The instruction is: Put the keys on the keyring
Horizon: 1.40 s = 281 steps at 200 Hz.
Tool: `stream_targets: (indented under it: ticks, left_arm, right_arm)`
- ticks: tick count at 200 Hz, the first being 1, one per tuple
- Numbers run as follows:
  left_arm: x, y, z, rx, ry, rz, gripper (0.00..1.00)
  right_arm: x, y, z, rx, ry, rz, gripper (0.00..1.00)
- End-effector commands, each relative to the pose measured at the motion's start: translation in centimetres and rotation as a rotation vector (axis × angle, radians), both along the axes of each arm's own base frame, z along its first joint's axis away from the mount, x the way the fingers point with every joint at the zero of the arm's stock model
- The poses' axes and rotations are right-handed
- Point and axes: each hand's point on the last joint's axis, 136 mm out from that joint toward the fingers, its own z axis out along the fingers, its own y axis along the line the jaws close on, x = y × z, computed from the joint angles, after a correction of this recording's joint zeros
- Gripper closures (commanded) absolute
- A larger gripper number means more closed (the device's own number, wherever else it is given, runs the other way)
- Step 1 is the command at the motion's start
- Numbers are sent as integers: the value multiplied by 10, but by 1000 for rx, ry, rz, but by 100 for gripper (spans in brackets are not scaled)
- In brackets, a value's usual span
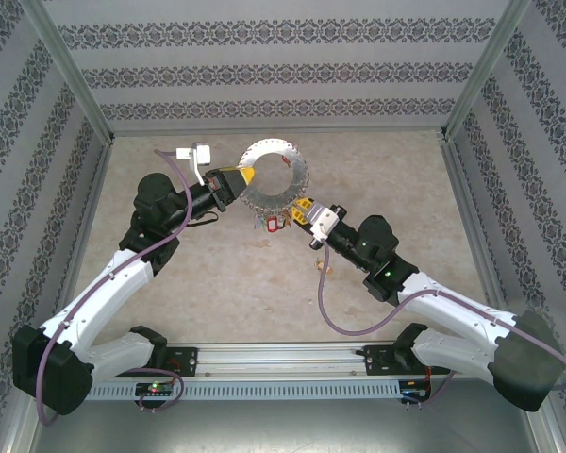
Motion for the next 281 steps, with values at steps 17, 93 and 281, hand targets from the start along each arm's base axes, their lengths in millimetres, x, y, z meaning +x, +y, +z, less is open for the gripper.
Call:
stream_targets:
  ticks: [17, 93, 281]
  left_arm:
    - [-11, 1, 29, -55, -86, -32, 100]
    - [-9, 1, 28, -61, -81, -27, 100]
    - [11, 11, 0, -43, 39, 81, 100]
  right_arm:
    - [-1, 2, 22, 69, -27, -1, 84]
    - [1, 1, 27, 119, -13, -5, 87]
    - [0, 0, 18, 72, 24, -17, 100]
